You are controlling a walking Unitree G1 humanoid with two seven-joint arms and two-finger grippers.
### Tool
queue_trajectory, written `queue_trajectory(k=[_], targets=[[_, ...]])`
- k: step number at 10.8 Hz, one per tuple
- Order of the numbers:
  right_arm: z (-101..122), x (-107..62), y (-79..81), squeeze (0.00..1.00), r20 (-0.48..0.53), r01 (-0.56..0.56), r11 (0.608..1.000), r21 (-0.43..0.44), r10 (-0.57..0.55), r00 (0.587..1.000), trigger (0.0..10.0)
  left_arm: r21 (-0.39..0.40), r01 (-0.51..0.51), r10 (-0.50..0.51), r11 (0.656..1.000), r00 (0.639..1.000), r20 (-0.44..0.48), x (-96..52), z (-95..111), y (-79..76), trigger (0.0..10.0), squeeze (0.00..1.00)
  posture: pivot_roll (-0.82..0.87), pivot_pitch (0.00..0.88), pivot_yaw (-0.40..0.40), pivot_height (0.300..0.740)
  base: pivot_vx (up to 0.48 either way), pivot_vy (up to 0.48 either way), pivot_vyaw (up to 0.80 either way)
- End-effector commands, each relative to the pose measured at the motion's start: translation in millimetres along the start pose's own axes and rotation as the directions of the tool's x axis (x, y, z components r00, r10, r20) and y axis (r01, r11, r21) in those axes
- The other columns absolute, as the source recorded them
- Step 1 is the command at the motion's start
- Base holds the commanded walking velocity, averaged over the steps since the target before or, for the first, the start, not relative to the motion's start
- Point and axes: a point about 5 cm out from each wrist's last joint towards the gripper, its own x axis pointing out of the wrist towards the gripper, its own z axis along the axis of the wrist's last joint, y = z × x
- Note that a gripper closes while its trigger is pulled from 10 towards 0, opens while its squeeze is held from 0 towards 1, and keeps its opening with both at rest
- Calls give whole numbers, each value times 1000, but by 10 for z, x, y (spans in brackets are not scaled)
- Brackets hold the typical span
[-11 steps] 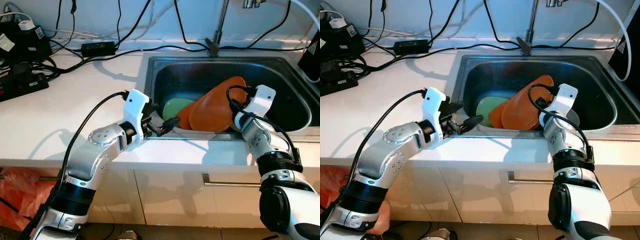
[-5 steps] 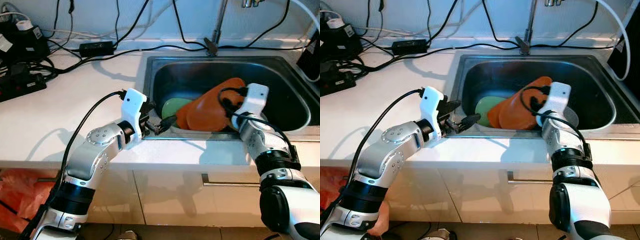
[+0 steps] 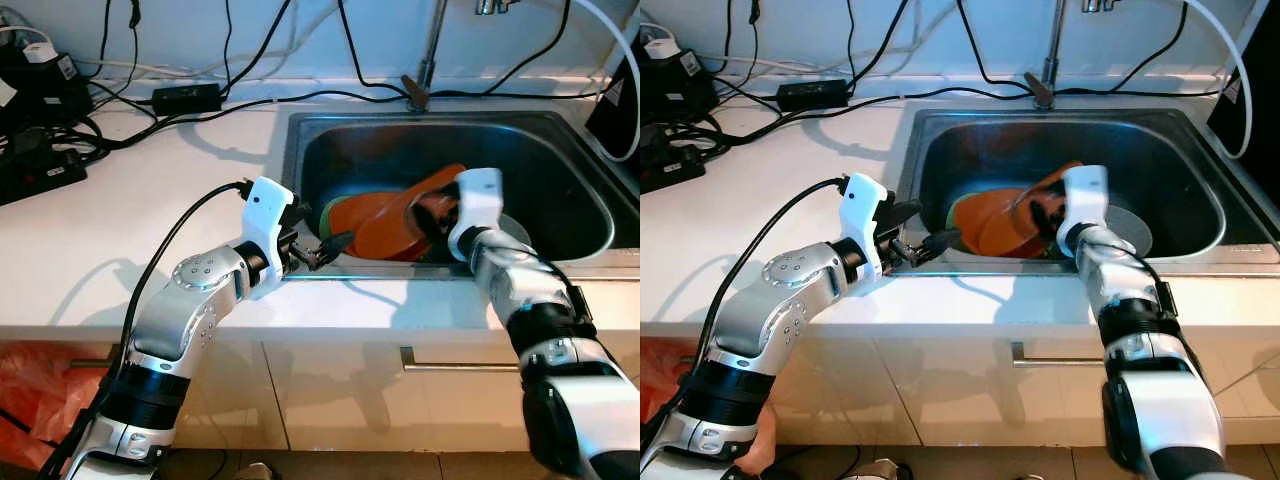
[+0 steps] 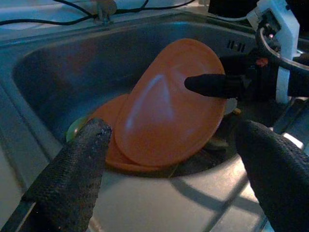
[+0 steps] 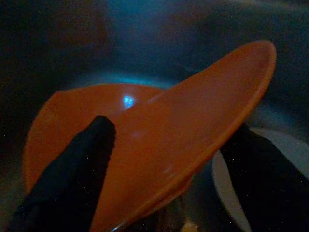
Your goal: Kitchen organization
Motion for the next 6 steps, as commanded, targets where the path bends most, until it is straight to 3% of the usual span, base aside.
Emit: queue_trajectory(k=[1, 3, 5, 6], targets=[[-117, -21, -12, 1000, -30, 2, 999, -33, -3, 1000, 10000, 11, -2, 2, 1000, 1000, 1, -5, 17, 32, 10000, 0, 124, 63, 38, 740, 0, 0, 0], [-16, -54, -156, 1000, 45, 119, 982, -146, -113, 993, 10000, 16, 0, 0, 1000, 1000, -1, -3, 19, 25, 10000, 0, 124, 60, 40, 740, 0, 0, 0], [109, -89, -258, 1000, 115, 217, 962, -163, -200, 973, 10000, 21, -3, 3, 1000, 1000, 10, -5, 31, 28, 10000, 0, 122, 56, 39, 740, 0, 0, 0], [257, -183, -400, 1000, 229, 329, 934, -142, -292, 928, 10000, 26, -33, 32, 999, 998, 47, -14, 63, 41, 10000, 0, 122, 56, 39, 740, 0, 0, 0]])
